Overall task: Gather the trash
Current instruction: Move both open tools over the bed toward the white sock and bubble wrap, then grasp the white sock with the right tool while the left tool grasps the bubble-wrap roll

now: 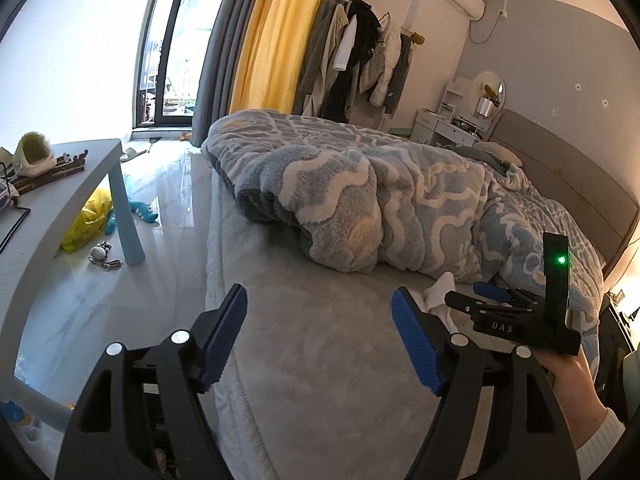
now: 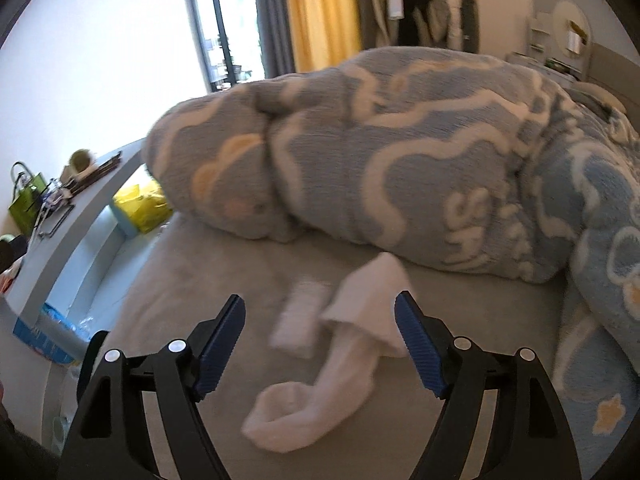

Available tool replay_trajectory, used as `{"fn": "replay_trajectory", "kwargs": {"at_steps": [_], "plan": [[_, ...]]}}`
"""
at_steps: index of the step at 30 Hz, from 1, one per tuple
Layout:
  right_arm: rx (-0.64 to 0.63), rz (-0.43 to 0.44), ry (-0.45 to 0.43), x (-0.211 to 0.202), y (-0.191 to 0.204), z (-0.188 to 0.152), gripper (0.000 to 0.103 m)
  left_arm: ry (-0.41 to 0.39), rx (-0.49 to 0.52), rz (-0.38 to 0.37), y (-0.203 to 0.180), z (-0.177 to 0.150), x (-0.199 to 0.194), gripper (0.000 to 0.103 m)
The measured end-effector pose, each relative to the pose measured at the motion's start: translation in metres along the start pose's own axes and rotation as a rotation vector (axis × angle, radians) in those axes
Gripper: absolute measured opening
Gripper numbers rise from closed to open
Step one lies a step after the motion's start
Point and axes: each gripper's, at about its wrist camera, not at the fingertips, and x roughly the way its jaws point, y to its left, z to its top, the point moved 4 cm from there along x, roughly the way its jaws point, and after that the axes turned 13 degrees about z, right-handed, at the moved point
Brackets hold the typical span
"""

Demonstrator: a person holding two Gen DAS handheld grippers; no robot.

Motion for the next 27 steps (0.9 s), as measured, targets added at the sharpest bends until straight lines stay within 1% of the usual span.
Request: {"fn": "replay_trajectory", "kwargs": {"at_steps": [5,12,13,14,17,18,21,23,24,26,27], "plan": [[0.043,-0.022,0.026,0.009,-0.019,-0.002,0.078,0.014,0.013,-0.008,-0.010,-0.001,0.009,0.078],[0.093,-0.039,0.051,0.024,-0.036,-0.003,0.078,0.044,0.047,-0.023,-0.024,-0.005,0.019,0.080],[0.097,-0.044,0.054,0.025,-0.039,-0.003,0.077,0.046,0.050,-0.025,-0.025,-0.004,0.020,0.080],[0.099,-0.049,0.056,0.026,-0.040,-0.004,0.073,0.048,0.054,-0.028,-0.027,-0.004,0.022,0.081],[0.113,-0.053,0.078,0.033,-0.049,-0.006,0.068,0.055,0.054,-0.036,-0.032,-0.004,0.027,0.081],[0.119,-0.054,0.085,0.035,-0.051,-0.007,0.065,0.060,0.056,-0.039,-0.034,-0.004,0.029,0.081],[0.133,-0.041,0.113,0.045,-0.057,-0.010,0.062,0.070,0.067,-0.047,-0.041,-0.006,0.033,0.081],[0.137,-0.023,0.127,0.052,-0.056,-0.011,0.052,0.076,0.079,-0.051,-0.046,-0.007,0.037,0.081],[0.139,-0.010,0.133,0.055,-0.057,-0.012,0.049,0.078,0.081,-0.053,-0.048,-0.007,0.038,0.082],[0.138,0.005,0.146,0.059,-0.057,-0.013,0.038,0.088,0.085,-0.058,-0.053,-0.008,0.043,0.082],[0.135,0.010,0.151,0.061,-0.056,-0.014,0.036,0.095,0.086,-0.063,-0.055,-0.009,0.046,0.082]]}}
